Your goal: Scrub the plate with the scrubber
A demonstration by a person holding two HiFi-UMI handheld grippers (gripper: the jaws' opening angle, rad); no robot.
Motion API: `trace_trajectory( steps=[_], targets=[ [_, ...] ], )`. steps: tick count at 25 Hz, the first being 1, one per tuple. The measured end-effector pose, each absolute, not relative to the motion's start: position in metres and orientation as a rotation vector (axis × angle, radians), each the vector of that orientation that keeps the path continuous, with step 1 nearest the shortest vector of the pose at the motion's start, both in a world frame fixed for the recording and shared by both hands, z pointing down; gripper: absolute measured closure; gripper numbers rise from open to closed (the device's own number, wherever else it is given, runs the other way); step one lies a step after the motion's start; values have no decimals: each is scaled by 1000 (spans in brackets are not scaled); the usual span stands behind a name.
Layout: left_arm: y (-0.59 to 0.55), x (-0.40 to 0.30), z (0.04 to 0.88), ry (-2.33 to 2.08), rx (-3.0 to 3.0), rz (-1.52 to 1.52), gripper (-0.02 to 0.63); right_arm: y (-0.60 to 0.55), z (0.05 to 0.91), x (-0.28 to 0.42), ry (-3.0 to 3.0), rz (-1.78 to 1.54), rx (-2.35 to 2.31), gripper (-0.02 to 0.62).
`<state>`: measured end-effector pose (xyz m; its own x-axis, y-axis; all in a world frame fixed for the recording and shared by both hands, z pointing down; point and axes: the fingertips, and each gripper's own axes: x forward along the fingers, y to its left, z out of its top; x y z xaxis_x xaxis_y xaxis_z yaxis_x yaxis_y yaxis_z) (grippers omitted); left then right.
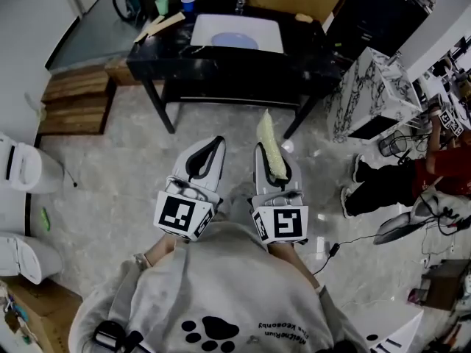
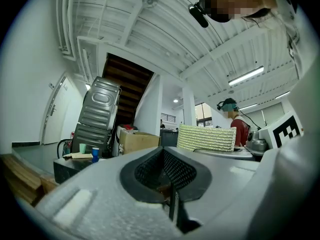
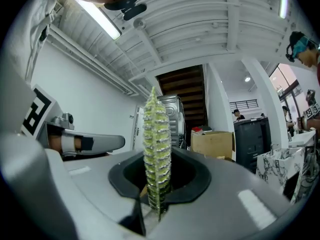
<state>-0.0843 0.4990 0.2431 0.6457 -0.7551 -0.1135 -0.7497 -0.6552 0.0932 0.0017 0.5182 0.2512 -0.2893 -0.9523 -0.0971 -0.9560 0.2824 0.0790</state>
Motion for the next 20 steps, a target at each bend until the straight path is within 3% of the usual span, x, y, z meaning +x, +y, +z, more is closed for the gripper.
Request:
trace_trajectory(
  steps=[10, 20],
  targets=[
    [436, -88, 248, -1332, 2803, -227, 603, 451, 251, -7, 2529, 222, -1788, 529],
    [317, -58, 241, -1373, 2775, -221, 603, 324, 243, 28, 2535, 185, -1750, 529]
  ],
)
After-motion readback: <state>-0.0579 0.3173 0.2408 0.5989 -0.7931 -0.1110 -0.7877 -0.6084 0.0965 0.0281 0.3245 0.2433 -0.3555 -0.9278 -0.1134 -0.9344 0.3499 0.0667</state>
